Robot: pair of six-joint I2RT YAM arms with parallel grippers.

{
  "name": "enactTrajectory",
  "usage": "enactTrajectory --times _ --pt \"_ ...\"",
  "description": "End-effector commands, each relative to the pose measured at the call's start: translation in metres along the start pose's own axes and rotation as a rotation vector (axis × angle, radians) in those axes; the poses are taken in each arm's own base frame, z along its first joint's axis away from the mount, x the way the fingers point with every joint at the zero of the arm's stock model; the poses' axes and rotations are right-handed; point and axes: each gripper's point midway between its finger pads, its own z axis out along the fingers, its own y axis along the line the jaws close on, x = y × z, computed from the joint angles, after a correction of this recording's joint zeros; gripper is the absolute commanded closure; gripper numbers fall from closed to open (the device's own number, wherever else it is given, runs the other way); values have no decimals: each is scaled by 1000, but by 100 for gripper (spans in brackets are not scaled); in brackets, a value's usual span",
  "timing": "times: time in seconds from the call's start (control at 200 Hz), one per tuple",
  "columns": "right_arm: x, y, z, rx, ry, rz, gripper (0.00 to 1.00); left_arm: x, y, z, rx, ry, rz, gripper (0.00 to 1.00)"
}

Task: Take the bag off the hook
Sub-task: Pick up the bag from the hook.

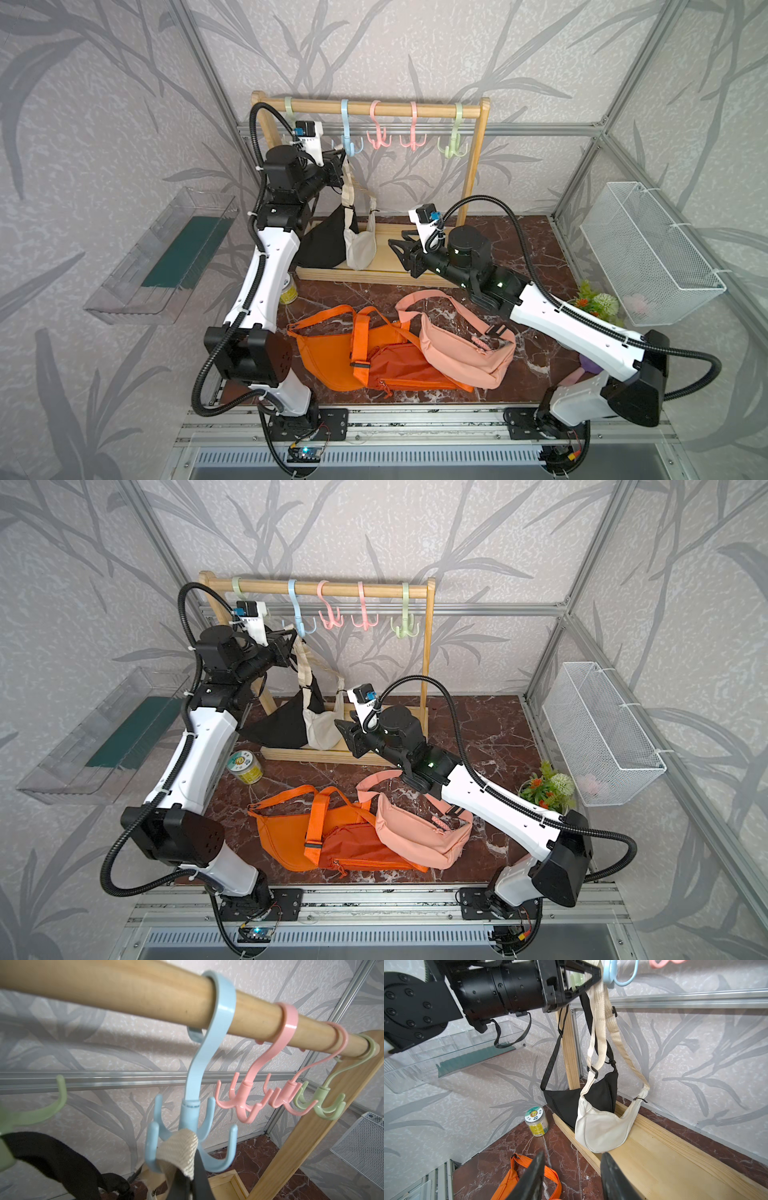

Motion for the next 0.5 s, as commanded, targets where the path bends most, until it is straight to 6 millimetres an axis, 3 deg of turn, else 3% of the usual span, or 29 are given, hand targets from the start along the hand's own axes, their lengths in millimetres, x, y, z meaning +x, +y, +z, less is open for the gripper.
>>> enactTrajectory --times 0.0,0.495 --pt "-16 3 0 -17 -42 23 55 -54 -15 -22 1 -120 7 100" --pt "-14 -2 -6 9 -44 26 56 -116 -27 -61 -56 -281 2 100"
